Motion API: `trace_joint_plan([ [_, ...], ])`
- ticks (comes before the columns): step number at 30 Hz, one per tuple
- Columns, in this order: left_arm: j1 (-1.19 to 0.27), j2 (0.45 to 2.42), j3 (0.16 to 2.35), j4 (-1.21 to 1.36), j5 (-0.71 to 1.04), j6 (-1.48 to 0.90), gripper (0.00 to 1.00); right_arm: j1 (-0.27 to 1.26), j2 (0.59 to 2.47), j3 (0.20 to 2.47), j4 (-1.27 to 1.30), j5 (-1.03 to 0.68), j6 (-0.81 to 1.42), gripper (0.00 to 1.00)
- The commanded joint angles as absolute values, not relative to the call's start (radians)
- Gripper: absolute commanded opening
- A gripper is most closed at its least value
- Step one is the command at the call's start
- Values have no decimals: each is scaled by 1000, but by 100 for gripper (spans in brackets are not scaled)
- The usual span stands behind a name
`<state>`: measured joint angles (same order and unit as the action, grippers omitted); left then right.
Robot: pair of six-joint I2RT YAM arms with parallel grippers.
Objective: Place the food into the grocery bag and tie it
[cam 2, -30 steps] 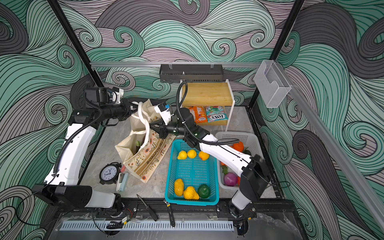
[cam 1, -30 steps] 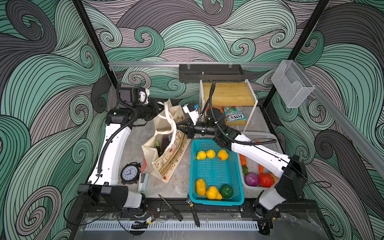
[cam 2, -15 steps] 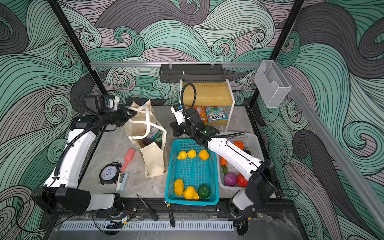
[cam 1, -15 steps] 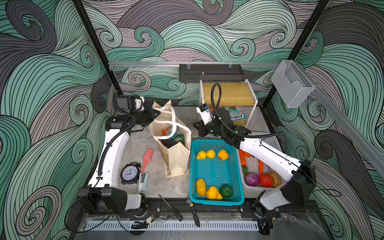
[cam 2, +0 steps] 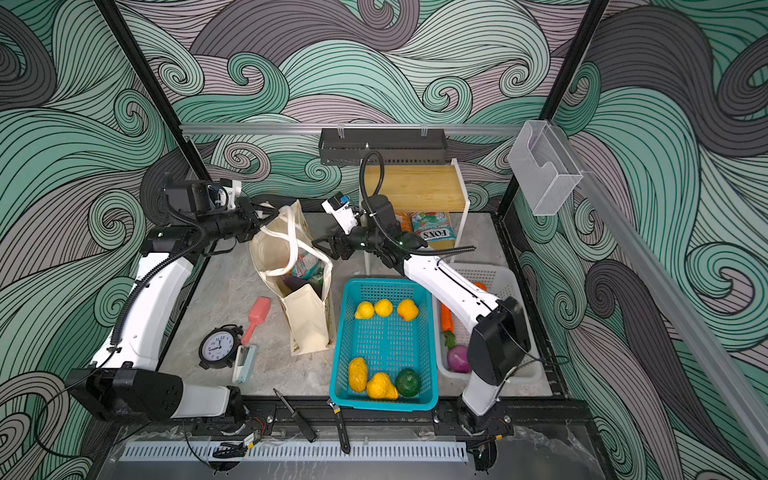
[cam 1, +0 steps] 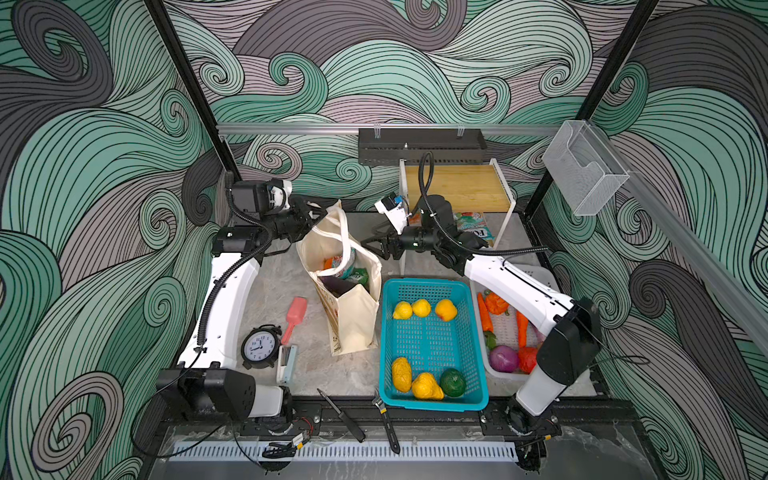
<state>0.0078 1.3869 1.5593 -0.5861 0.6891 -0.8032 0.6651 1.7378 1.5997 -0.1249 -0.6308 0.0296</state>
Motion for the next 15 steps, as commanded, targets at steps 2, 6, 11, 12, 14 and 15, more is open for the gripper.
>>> trace_joint_plan([
  [2,-1,1408,1574,-531,768,-852,0,691,1768,1594,-48,-845,6,64],
  [6,-11,1411,1570,-430,844,-955,0,713,1808,1632,-44,-884,-2,67],
  [11,-11,1412,1607,-457,883,-962,0,740,1881,1743,-156,-841,-40,83],
  [12,-12,1406,1605,-453,895,-973,0,739,1896,1761,-171,-832,-42,84],
  [14,-13,1381,1588,-413,907,-1000,0,737,1929,1796,-185,-860,-44,83],
  [15,-13,1375,1586,-405,899,-1002,0,737,1942,1812,-197,-866,-47,82],
])
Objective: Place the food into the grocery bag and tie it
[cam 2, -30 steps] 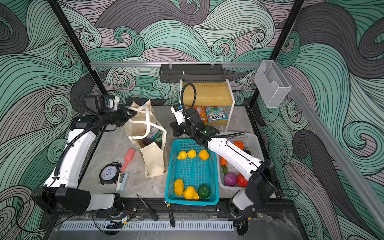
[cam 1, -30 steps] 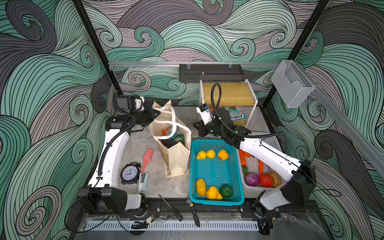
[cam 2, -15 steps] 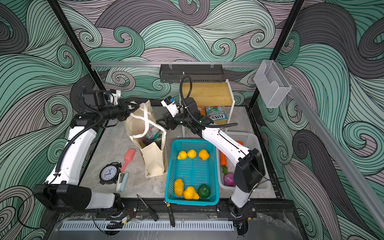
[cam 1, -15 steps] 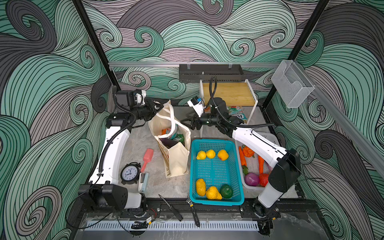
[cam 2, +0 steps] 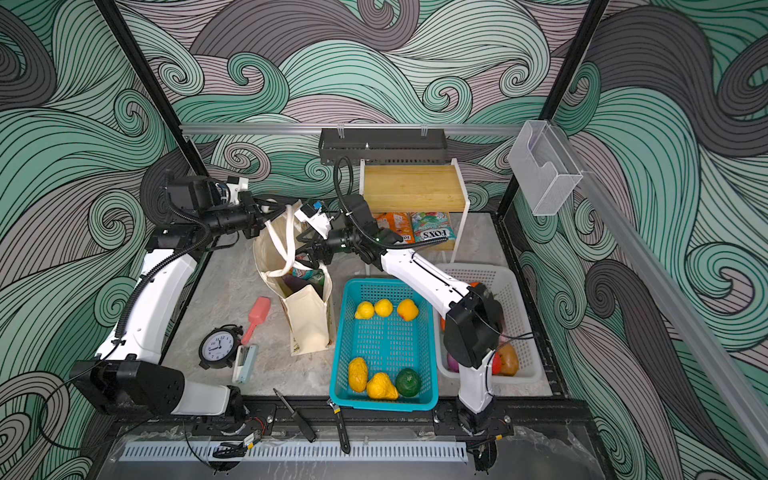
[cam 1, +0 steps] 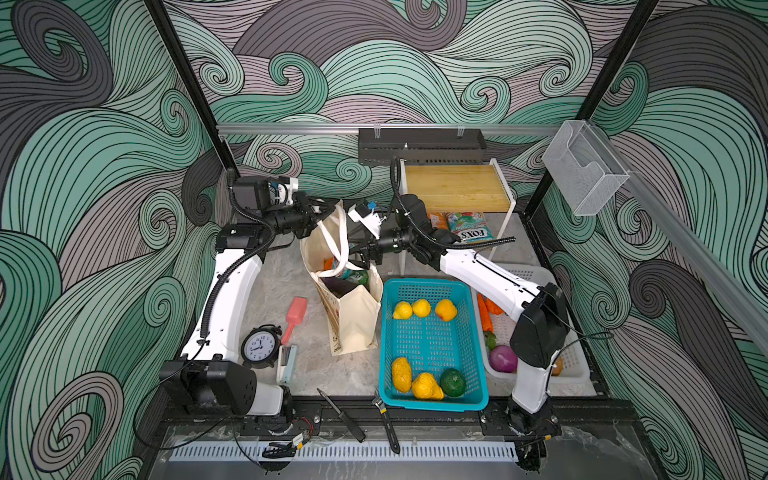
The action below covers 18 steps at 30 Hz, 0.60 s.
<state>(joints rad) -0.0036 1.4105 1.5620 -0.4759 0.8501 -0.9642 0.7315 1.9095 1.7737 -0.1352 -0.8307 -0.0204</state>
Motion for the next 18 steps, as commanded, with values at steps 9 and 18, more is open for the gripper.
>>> trace_joint_plan([
  [9,-32,1367,1577,-447,873,-984,0,707,1972,1885,-335,-805,-118,74],
  [18,-23,1402,1598,-518,778,-908,1,666,1956,1977,-719,-904,-306,74],
])
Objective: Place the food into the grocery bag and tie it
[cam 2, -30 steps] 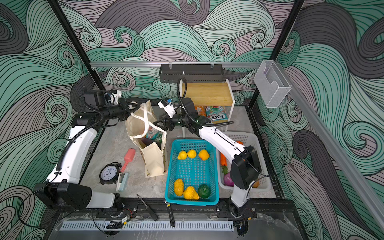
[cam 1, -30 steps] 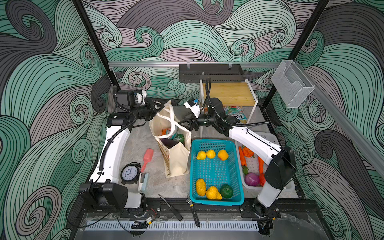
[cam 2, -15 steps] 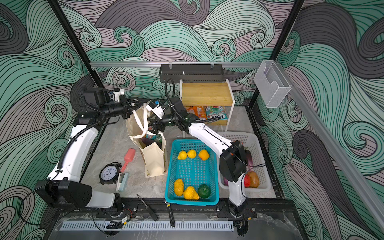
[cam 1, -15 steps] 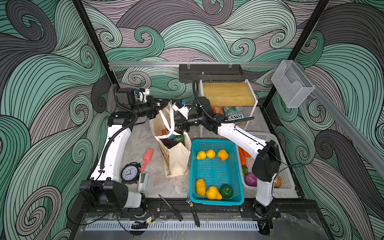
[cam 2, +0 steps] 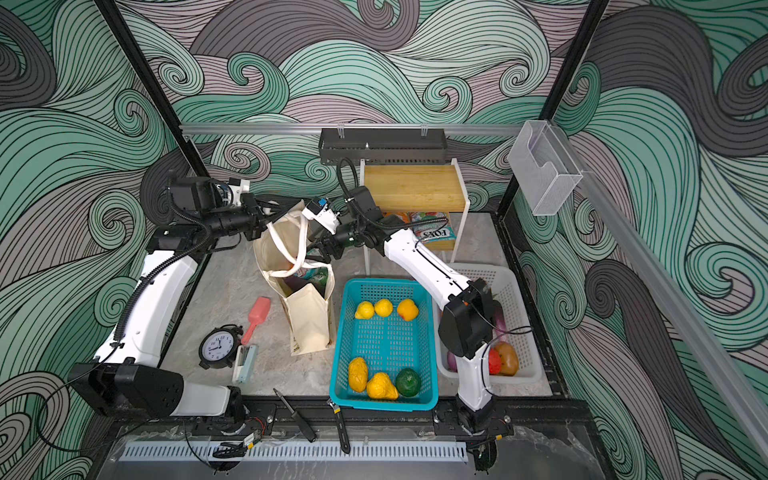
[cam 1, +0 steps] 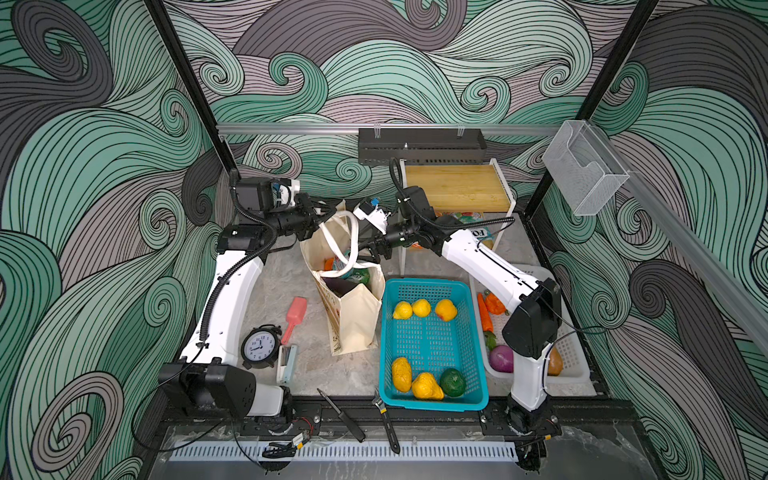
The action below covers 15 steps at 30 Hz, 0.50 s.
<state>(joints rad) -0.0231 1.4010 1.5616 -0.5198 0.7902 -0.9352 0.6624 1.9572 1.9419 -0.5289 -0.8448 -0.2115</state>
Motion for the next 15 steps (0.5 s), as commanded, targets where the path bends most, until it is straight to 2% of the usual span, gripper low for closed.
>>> trace_joint_plan([
  [1,-23,1404,1590,-501,784,-917,1,666,1955,1972,-725,-915,-307,74],
  [5,-23,1407,1587,-476,786,-925,3,675,1952,1944,-687,-1021,-296,73],
  [11,-25,1402,1577,-478,790,-921,6,756,1983,1962,-615,-1041,-293,73],
  [15,-27,1402,1575,-512,793,-900,3,799,2002,1964,-520,-920,-286,70],
])
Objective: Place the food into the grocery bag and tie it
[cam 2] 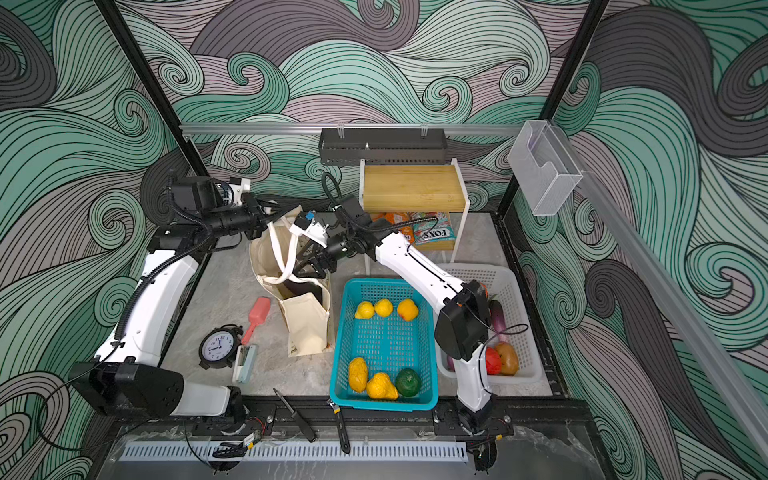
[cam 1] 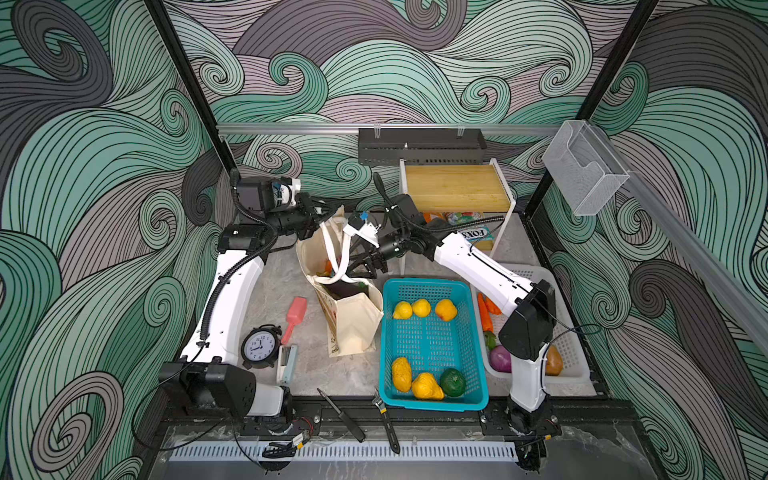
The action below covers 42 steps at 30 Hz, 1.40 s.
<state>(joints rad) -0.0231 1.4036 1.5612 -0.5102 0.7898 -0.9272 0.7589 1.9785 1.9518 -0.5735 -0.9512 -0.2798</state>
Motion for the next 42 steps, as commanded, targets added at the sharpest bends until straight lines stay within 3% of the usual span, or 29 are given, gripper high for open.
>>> trace_joint_plan([
  [1,-28,1401,1570,-515,797,-897,0,799,2009,1953,-462,-929,-260,67],
  [16,-31,1493,1639,-510,842,-932,2,827,1916,1800,-152,-1091,-133,70],
  [23,-31,1464,1585,-471,858,-932,2,861,1901,1733,66,-1137,23,77],
  [30,-26,1464,1606,-494,953,-929,3,930,1902,1713,-55,-937,-164,83],
  [32,-25,1452,1588,-460,991,-969,1,931,1902,1697,-32,-933,-155,99],
  [39,-31,1366,1537,-441,1008,-1003,2,969,1865,1592,158,-848,-225,97],
  [42,-27,1364,1537,-447,1007,-994,2,982,1871,1547,330,-839,-133,97],
])
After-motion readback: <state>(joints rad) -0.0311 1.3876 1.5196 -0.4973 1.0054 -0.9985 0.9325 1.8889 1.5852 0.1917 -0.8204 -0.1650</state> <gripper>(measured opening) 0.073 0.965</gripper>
